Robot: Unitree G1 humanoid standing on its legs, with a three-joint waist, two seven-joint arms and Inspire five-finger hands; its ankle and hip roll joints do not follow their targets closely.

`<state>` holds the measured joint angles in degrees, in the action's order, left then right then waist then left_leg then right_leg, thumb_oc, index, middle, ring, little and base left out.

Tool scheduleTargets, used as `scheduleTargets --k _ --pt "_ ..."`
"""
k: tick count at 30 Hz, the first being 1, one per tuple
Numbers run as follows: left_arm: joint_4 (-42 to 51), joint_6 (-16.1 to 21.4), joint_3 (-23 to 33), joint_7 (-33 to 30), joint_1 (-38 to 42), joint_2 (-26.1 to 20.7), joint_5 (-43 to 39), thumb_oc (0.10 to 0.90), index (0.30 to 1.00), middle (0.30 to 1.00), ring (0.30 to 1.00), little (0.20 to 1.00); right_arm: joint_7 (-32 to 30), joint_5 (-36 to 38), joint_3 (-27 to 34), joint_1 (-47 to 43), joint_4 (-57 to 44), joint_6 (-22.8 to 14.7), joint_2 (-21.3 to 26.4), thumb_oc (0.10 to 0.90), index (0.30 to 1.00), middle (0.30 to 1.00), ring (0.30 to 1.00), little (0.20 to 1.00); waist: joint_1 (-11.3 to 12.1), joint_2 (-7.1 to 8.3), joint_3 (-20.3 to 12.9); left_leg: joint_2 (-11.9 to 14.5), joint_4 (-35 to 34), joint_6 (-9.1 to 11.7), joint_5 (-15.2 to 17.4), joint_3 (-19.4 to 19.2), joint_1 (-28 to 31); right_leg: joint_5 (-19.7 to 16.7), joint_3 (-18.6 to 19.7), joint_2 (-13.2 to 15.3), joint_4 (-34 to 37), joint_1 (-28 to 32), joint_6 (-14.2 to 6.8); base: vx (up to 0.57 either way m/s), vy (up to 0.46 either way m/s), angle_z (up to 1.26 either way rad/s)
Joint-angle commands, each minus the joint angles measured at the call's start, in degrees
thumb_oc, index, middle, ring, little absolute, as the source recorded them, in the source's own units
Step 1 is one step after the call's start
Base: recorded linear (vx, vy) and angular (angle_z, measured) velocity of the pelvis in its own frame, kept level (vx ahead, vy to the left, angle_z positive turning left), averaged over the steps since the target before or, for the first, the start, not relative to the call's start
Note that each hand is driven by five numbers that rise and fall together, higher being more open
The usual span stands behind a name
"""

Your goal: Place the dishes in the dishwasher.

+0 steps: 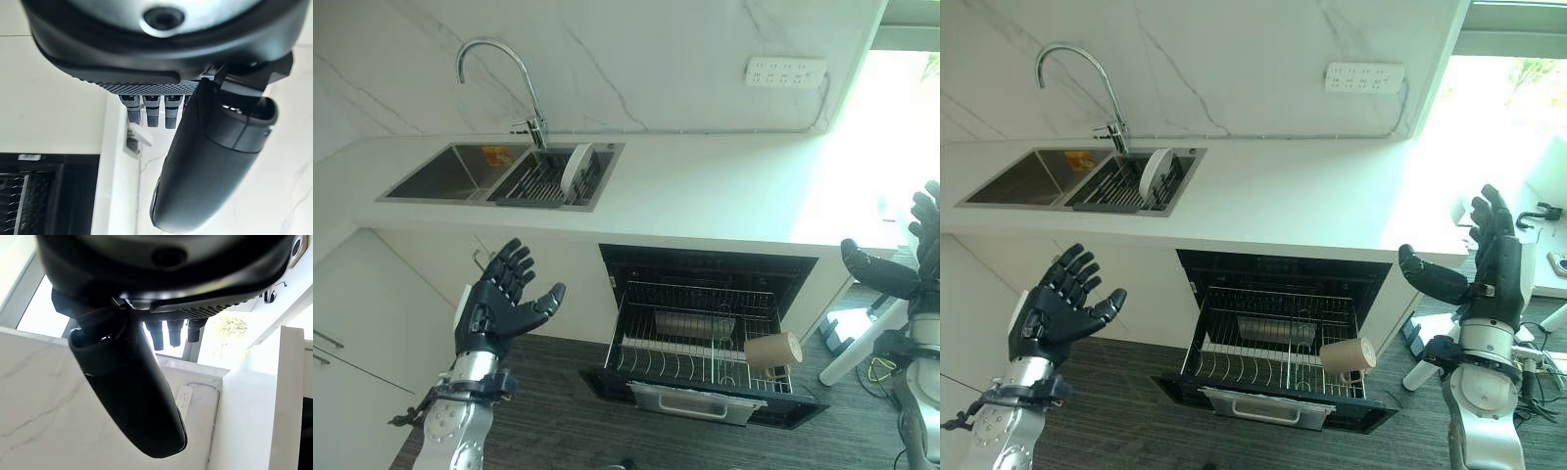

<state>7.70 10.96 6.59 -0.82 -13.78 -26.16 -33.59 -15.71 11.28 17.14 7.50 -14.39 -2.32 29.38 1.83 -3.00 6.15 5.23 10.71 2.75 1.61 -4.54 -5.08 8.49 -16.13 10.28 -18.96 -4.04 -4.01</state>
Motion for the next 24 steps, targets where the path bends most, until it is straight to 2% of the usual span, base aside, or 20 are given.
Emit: scheduleTargets --k 1,4,9,14,15,17,20,22,24 --pt "5.69 6.30 5.93 -3.01 6.32 -3.79 -3.08 0.800 0.900 0.900 0.900 0.900 -3.68 -1.50 1.96 -7.65 -2.52 -6.86 5.00 0.800 0.900 0.900 0.900 0.900 0.42 0.69 -0.96 3.63 6.48 2.71 10.00 -1.64 0.72 6.26 -1.77 -2.04 1.77 3.43 -1.14 -0.07 -0.082 -0.01" --pt "6.35 6.11 6.74 -3.47 6.30 -3.13 -3.78 0.800 0.900 0.900 0.900 0.900 -3.92 -1.20 0.53 -8.47 -3.55 -6.33 5.63 0.800 0.900 0.900 0.900 0.900 0.37 1.19 -0.87 4.15 6.48 2.93 9.74 -1.83 0.25 6.26 -1.14 -2.48 1.77 2.70 -0.85 -0.08 -0.083 -0.02" --pt "7.03 3.75 7.25 -3.53 6.31 -1.68 -5.19 0.800 0.900 0.900 0.900 0.900 -2.17 -2.16 -1.77 -8.81 -5.14 -5.19 5.71 0.800 0.900 0.900 0.900 0.900 0.85 1.61 -0.55 4.70 6.48 3.20 9.00 -1.68 -0.65 6.33 -0.92 -2.78 1.77 2.03 -0.43 -0.04 -0.077 -0.02" --pt "7.64 1.48 8.25 -3.43 4.54 -0.41 -6.87 0.800 0.900 0.900 0.900 0.900 -1.17 -2.07 -3.61 -8.01 -6.75 -4.35 5.03 0.800 0.900 0.900 0.900 0.900 1.24 1.81 -0.30 4.13 6.48 3.16 8.57 -1.93 -1.26 6.07 -0.19 -2.76 1.77 1.02 -0.33 -0.02 -0.064 -0.02" --pt "8.28 0.43 8.10 -1.97 3.94 0.28 -8.40 0.800 0.900 0.900 0.900 0.900 -1.41 -1.35 -3.47 -7.69 -7.28 -3.35 5.42 0.800 0.900 0.900 0.900 0.900 1.13 1.95 -0.03 4.06 6.48 3.05 8.22 -4.05 -1.28 5.77 -0.84 -2.33 1.77 0.94 -0.52 -0.09 0.072 0.06" --pt "7.50 0.20 6.26 0.90 5.21 0.63 -10.90 0.800 0.900 0.900 0.900 0.900 -3.28 -1.17 -1.88 -6.98 -6.75 -3.33 6.41 0.800 0.900 0.900 0.900 0.900 0.05 2.26 0.59 5.91 6.48 3.44 7.16 -9.09 -1.45 5.27 -3.02 -1.11 1.77 1.28 -0.94 -0.14 0.225 0.14" --pt "7.20 1.42 3.99 0.33 6.36 1.60 -11.08 0.800 0.900 0.900 0.900 0.900 -2.66 -0.46 -0.77 -8.72 -5.30 -3.60 7.89 0.800 0.900 0.900 0.900 0.900 -0.32 2.68 1.46 8.19 6.48 4.65 6.91 -6.77 -0.75 5.11 -2.01 -0.44 1.77 1.37 -1.07 -0.10 0.336 0.68" --pt "7.01 2.12 3.46 -0.75 6.62 2.14 -10.01 0.800 0.900 0.900 0.900 0.900 -2.13 0.64 -0.75 -10.25 -4.39 -3.65 9.02 0.800 0.900 0.900 0.900 0.900 -0.28 2.95 1.17 8.44 6.48 4.73 7.15 -4.79 -0.25 4.50 -0.10 0.27 1.77 0.51 -1.52 -0.08 0.524 0.10" --pt "7.43 1.35 3.60 -1.12 6.90 1.71 -9.52 0.800 0.900 0.900 0.900 0.900 -1.85 0.98 -0.22 -10.06 -4.18 -3.62 9.05 0.800 0.900 0.900 0.900 0.900 -0.94 2.64 0.57 8.53 6.48 4.32 8.30 -5.68 0.13 3.78 0.28 2.06 1.77 0.24 -2.99 -0.03 0.738 -0.36"
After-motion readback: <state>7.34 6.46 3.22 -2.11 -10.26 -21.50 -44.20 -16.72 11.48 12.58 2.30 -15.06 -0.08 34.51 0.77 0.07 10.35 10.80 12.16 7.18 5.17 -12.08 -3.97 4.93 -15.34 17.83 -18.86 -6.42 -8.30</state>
